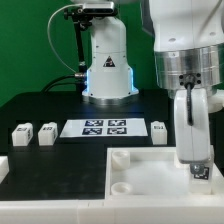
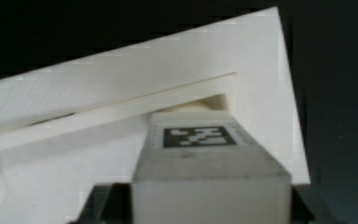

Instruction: Assemble one leg

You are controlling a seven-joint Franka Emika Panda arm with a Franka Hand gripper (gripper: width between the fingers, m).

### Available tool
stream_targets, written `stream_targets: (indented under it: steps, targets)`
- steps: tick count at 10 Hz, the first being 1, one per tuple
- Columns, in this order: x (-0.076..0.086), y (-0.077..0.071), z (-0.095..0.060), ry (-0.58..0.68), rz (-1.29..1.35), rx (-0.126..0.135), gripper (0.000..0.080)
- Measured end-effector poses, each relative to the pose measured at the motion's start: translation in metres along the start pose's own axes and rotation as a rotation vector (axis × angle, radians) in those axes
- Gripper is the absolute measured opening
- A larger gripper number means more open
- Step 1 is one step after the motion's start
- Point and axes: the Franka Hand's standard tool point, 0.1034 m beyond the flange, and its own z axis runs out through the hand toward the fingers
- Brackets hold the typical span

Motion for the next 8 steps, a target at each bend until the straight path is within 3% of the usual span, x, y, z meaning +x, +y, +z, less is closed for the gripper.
stream_targets:
  steps: [2, 3, 4, 5, 6, 8]
  targets:
    - [0.001, 0.0, -0.001, 0.003, 0.047, 0.002, 0.0291]
    - [0.0, 0.001, 0.0, 0.002, 0.004, 0.001, 0.0397]
    - [-0.001, 0.001, 0.001, 0.002, 0.003, 0.001, 0.0397]
    - [-0.004, 0.003, -0.001, -0.001, -0.002, 0.003, 0.0546]
    - [-0.013, 0.01, -0.005, -0.006, -0.017, 0.004, 0.0618]
    - [-0.029, 0.013, -0.025, -0.026, -0.037, 0.021, 0.064]
